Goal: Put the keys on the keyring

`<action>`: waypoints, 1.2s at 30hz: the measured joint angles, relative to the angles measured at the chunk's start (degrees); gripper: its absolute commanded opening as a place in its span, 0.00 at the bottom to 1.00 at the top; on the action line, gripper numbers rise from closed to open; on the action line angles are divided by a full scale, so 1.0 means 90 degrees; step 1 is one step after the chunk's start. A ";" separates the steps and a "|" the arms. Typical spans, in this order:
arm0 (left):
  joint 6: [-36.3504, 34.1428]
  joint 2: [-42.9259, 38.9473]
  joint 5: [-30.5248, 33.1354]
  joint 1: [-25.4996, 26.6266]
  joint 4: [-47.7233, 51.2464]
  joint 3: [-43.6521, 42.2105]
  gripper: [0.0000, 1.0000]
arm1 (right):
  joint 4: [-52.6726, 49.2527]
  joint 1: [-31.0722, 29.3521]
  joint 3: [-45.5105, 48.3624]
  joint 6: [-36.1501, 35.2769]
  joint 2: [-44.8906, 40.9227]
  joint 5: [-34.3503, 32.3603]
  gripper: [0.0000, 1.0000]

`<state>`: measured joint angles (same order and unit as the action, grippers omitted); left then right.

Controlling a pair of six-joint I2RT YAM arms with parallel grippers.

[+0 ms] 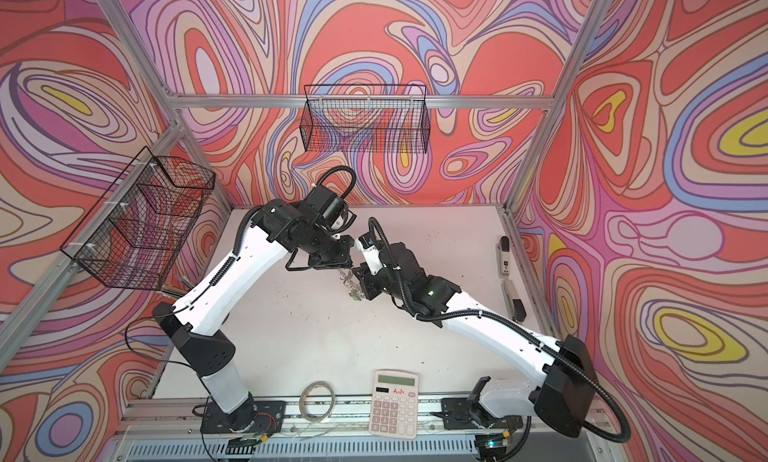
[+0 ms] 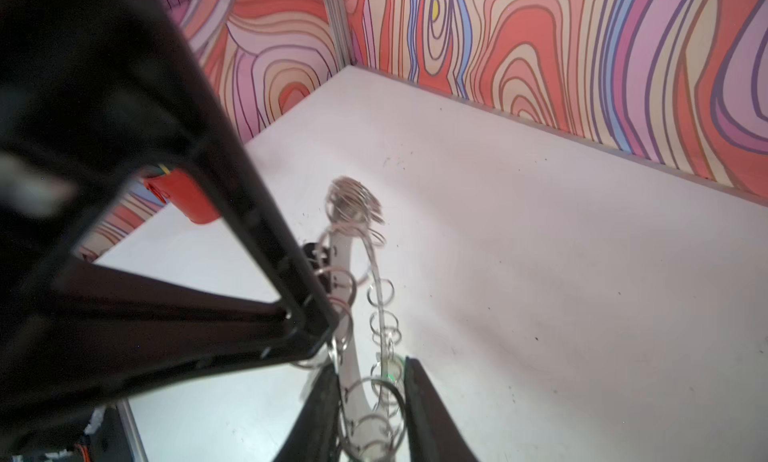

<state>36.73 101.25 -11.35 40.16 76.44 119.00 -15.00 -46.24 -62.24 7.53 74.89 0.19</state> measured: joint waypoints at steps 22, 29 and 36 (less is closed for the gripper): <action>-0.0636 -0.0386 -0.0712 -0.0172 0.0522 -0.0197 0.00 | -0.0920 0.0078 -0.0085 -0.0685 -0.0571 0.0158 0.46; -0.0886 -0.0384 -0.1107 -0.0177 0.0673 -0.0197 0.00 | -0.0945 0.0078 -0.0085 -0.0770 -0.0986 0.0750 0.57; -0.0974 -0.0381 -0.1338 -0.0177 0.0787 -0.0112 0.00 | -0.0877 0.0078 -0.0085 -0.0784 -0.0746 0.1362 0.59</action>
<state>27.97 97.82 -23.40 38.57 83.53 117.99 -22.90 -45.54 -63.00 0.47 68.18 12.45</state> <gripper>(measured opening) 0.051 0.595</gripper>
